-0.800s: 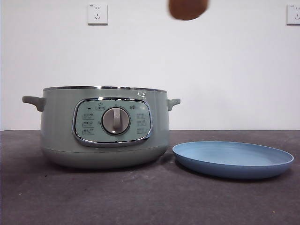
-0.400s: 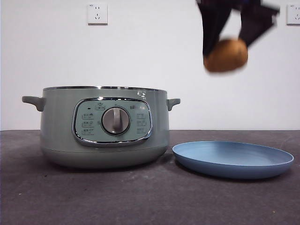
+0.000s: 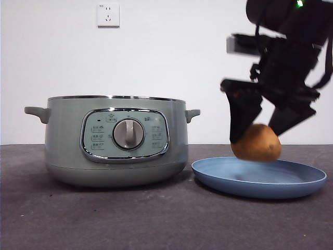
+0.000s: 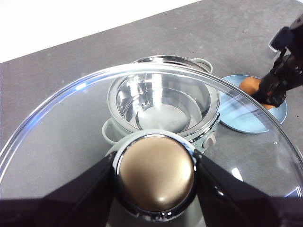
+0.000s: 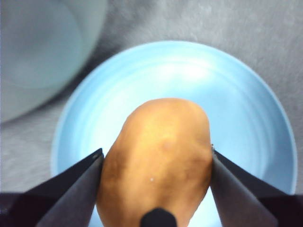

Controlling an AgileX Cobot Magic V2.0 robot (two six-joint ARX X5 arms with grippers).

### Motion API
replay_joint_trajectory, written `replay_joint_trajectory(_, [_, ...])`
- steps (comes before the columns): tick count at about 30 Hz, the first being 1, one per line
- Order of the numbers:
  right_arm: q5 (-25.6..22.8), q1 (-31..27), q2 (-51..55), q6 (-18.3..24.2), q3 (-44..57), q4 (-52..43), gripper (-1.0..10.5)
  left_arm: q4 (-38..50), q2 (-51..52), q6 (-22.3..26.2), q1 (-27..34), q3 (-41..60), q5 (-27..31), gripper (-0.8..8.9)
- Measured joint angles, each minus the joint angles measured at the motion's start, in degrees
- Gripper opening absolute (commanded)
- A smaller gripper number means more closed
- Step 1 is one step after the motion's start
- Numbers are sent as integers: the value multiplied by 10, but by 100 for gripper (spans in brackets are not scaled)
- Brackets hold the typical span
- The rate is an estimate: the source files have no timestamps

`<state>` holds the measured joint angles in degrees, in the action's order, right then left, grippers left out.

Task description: Take the potato out from the steamer,put the potato on the plate,close the lid

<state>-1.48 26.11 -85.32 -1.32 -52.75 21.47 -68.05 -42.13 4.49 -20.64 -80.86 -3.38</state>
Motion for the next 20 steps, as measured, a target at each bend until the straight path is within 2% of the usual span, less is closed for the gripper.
replay_joint_trajectory(4, [0, -17, -14, 0, 15, -43, -17, 0, 0, 0, 0, 0, 0, -9])
replay_joint_trajectory(14, [28, -36, -67, 0, 16, -65, -3, 5, -24, 0, 0, 0, 0, -9])
replay_joint_trajectory(16, [29, -36, -67, -2, 15, -65, 78, 11, -32, 2, 0, 0, 0, -9])
replay_joint_trajectory(18, [28, -36, -67, -4, 15, -65, 231, 23, -43, 5, 0, 0, 0, -9])
replay_joint_trajectory(20, [28, -36, -67, -4, 15, -65, 439, 38, -56, 7, 0, 0, -3, -9])
